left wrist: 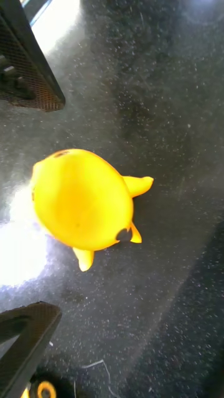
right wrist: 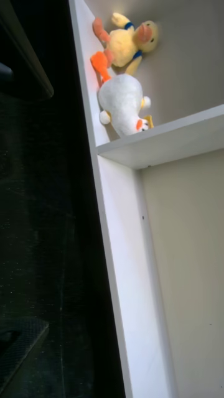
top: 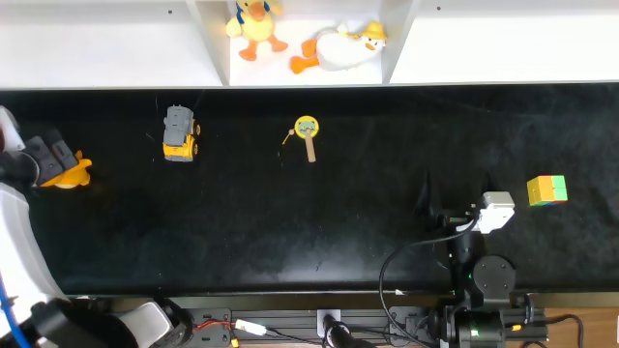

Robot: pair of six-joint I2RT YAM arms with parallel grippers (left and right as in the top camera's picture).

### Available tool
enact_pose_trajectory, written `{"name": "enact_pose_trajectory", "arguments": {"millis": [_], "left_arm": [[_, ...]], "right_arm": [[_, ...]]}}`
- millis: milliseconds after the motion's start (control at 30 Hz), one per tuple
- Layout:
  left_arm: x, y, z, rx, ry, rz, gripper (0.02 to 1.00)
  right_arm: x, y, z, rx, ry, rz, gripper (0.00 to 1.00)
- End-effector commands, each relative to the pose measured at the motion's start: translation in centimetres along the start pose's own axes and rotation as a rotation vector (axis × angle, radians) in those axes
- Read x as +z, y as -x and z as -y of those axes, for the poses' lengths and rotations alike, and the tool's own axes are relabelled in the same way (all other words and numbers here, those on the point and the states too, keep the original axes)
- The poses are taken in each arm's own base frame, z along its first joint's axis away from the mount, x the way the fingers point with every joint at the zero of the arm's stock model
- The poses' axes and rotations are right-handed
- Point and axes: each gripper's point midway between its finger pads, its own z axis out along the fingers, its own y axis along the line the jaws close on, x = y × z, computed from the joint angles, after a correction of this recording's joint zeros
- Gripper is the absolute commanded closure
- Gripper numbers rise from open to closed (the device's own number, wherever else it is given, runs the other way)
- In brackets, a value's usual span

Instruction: Store Toys

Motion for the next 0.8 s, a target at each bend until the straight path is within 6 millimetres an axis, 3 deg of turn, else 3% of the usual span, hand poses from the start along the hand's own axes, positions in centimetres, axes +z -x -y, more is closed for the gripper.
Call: {"name": "enact_pose_trajectory", "arguments": {"millis": [33, 433, 667, 800], "left_arm": [[0.9, 0.3, 0.3, 0.038, -0.026, 0.001, 0.023], [2.5, -0.5, 0.3, 0.083, -0.03, -0.052, 0.025], [3.2, -1.4, -1.2, 0.09, -0.018, -0.088, 0.023], [3.5, -1.4, -0.7, 0.114, -0.06, -0.086, 0.023]], "right_arm": [[0.0, -0.2, 0.3, 0.004, -0.011, 0.005, 0.005], [0.0, -0.2, 0.3, 0.003, -0.011, 0.005, 0.007], [0.0, -0.2, 0.3, 0.004, -0.011, 0.005, 0.007], [0.0, -0.2, 0.3, 0.004, -0.011, 0.005, 0.007]]}}
